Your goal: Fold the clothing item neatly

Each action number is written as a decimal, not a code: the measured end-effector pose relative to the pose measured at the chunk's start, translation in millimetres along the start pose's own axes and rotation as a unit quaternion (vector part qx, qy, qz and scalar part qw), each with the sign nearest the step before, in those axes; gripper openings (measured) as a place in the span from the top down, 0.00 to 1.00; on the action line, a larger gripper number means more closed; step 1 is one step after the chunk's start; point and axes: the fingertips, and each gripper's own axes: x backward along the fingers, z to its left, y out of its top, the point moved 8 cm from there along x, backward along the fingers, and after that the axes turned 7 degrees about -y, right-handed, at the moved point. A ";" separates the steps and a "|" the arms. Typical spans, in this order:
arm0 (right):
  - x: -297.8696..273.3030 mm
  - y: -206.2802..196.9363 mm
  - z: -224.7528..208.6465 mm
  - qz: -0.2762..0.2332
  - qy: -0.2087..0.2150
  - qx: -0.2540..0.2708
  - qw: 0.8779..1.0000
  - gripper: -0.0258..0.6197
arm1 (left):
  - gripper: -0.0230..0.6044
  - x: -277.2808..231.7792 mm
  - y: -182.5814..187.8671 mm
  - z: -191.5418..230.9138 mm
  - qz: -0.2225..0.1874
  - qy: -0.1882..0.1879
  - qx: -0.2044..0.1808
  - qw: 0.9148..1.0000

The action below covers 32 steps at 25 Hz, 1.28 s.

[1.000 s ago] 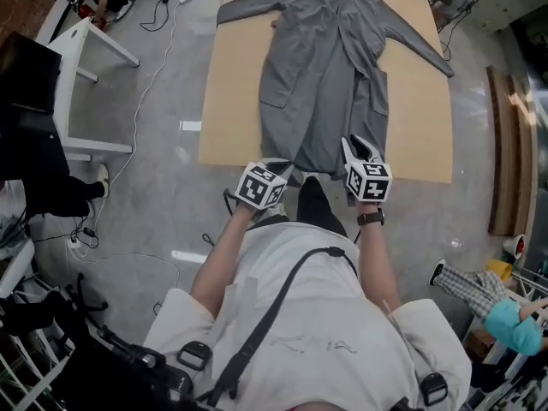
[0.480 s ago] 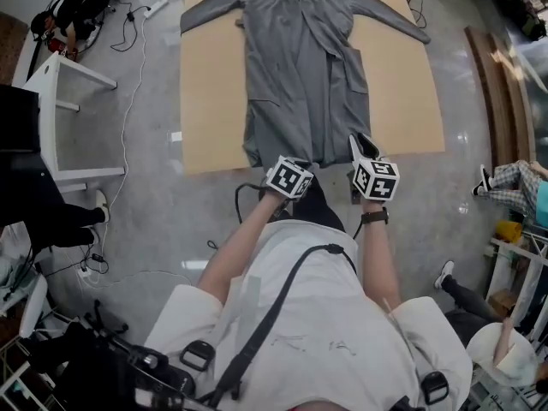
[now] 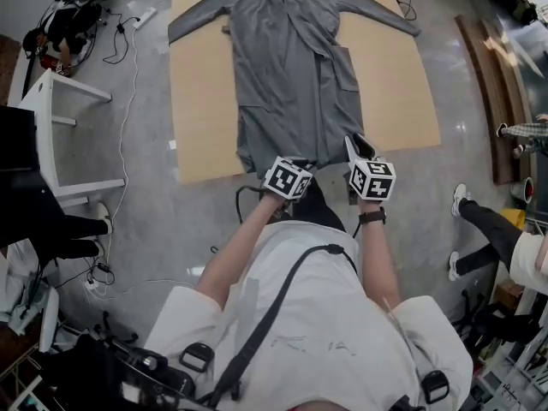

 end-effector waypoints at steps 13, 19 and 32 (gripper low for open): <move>-17.3 -24.4 -2.7 0.057 0.002 0.017 0.998 0.82 | 0.79 25.8 85.8 64.0 -0.066 0.051 0.028 0.996; -41.5 -66.4 4.8 0.110 0.000 0.065 0.992 0.78 | 0.79 15.6 108.9 79.5 -0.080 0.052 0.045 0.994; -64.7 -98.5 9.8 0.137 -0.016 0.096 0.986 0.91 | 0.79 9.9 93.1 65.9 -0.076 0.043 0.066 0.994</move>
